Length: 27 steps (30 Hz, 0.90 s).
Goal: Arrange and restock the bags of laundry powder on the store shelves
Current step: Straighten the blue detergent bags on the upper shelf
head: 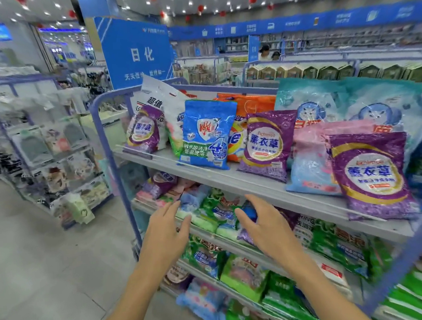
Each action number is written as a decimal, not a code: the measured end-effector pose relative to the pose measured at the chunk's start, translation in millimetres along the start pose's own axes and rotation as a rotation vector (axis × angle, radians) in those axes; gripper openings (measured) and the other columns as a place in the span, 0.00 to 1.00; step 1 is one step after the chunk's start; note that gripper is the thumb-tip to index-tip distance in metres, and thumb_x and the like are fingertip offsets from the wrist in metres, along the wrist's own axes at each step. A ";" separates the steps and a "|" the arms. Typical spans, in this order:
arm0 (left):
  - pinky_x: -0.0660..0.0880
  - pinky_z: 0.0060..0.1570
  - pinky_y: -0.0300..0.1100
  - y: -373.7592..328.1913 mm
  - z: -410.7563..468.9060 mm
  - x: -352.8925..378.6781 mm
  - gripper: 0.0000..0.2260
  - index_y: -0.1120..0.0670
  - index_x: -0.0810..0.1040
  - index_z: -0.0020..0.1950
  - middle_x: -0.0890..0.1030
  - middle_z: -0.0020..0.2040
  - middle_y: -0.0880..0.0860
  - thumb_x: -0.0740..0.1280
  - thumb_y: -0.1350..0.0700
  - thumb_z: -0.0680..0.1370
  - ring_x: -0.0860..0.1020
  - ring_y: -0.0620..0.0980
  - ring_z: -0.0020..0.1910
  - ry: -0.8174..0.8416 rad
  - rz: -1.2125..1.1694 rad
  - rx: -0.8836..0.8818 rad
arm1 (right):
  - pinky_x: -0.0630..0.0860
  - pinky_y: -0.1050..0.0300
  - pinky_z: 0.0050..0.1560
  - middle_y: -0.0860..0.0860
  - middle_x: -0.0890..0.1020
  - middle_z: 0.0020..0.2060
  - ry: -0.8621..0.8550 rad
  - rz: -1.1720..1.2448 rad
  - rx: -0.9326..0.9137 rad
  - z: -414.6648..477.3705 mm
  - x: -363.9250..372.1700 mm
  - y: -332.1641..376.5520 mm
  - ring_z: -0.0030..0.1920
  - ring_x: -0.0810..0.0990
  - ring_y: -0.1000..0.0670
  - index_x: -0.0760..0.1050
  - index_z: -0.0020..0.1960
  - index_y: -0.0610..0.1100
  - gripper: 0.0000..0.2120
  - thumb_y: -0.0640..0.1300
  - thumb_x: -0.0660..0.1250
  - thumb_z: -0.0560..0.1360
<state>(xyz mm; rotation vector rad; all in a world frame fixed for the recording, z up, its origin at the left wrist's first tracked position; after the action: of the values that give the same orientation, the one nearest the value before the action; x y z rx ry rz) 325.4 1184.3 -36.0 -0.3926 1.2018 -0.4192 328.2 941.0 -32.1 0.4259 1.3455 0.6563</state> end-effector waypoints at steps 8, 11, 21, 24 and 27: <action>0.70 0.66 0.45 12.1 121.8 0.8 0.25 0.54 0.70 0.76 0.77 0.67 0.51 0.64 0.45 0.82 0.74 0.52 0.68 -0.015 -0.103 0.049 | 0.67 0.53 0.68 0.59 0.71 0.71 -0.147 0.096 -0.001 115.2 -1.9 24.6 0.72 0.68 0.55 0.64 0.78 0.52 0.26 0.59 0.60 0.83; 0.66 0.63 0.40 14.3 164.6 0.6 0.26 0.55 0.66 0.78 0.75 0.72 0.54 0.64 0.47 0.83 0.71 0.53 0.71 -0.017 -0.177 0.006 | 0.71 0.53 0.62 0.59 0.74 0.63 -0.179 0.194 0.060 161.9 5.4 21.3 0.65 0.73 0.55 0.68 0.73 0.51 0.24 0.61 0.62 0.82; 0.72 0.61 0.51 33.6 280.9 36.7 0.21 0.57 0.73 0.69 0.80 0.60 0.57 0.63 0.43 0.82 0.77 0.59 0.61 -0.005 -0.212 -0.042 | 0.78 0.46 0.54 0.52 0.79 0.59 -0.165 0.270 0.317 251.5 50.3 -13.9 0.56 0.80 0.47 0.64 0.63 0.51 0.26 0.66 0.68 0.76; 0.73 0.62 0.52 41.8 302.4 53.1 0.27 0.54 0.72 0.69 0.74 0.64 0.55 0.63 0.36 0.79 0.74 0.57 0.63 0.081 -0.254 -0.087 | 0.80 0.49 0.51 0.55 0.81 0.55 -0.258 0.342 0.362 258.0 53.3 -15.8 0.51 0.82 0.53 0.65 0.61 0.51 0.29 0.64 0.75 0.71; 0.76 0.60 0.54 46.4 316.4 68.9 0.36 0.53 0.76 0.63 0.78 0.60 0.55 0.63 0.27 0.69 0.77 0.58 0.59 0.195 -0.333 -0.130 | 0.81 0.49 0.51 0.56 0.82 0.53 -0.334 0.277 0.392 258.5 54.9 -13.0 0.52 0.82 0.52 0.65 0.60 0.53 0.31 0.64 0.78 0.67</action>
<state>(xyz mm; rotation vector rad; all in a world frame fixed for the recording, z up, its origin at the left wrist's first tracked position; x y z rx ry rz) 650.8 1211.1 -16.1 -0.6809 1.3610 -0.6800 588.3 989.4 -32.6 1.0082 1.1001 0.5152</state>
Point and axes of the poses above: each hand's wrist, its own z-axis towards the middle knuckle, its own x-axis out of the palm, y = z × x, the point moved 10 cm from there along z, towards the middle knuckle
